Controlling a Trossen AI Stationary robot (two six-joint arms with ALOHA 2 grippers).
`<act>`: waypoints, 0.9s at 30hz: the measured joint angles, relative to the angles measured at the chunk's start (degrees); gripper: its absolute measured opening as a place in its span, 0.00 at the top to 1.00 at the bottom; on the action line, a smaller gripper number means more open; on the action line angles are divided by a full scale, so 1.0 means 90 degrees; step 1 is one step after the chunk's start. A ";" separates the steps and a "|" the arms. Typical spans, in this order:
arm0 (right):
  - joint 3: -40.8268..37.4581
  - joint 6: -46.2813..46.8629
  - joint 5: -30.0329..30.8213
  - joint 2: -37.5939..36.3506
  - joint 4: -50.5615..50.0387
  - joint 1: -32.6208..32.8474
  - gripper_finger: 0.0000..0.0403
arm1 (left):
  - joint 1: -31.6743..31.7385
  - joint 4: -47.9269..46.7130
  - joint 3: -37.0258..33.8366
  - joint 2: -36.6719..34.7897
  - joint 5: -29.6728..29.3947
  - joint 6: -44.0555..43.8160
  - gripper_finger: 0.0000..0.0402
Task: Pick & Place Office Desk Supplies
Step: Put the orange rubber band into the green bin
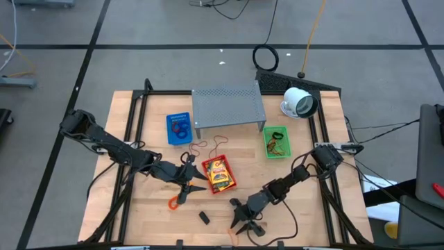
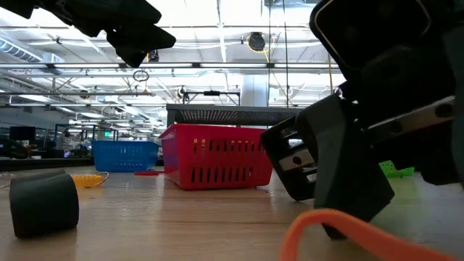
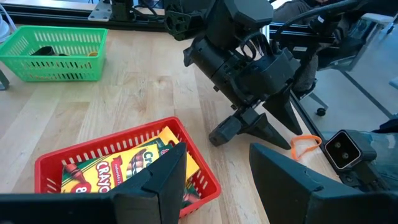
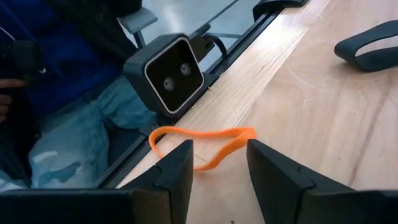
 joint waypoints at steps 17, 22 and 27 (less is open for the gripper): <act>-0.0002 0.0025 0.0162 -0.0007 -0.0532 0.0027 0.65 | 0.0002 -0.0002 0.0000 0.0000 0.0000 -0.0008 0.54; -0.0002 0.0042 0.0161 -0.0007 -0.0635 0.0025 0.65 | 0.0002 -0.0002 0.0000 0.0000 0.0000 -0.0007 0.54; -0.0002 -0.0101 0.0181 -0.0005 -0.0638 0.0027 0.65 | 0.0002 -0.0002 0.0000 0.0000 0.0000 -0.0019 0.54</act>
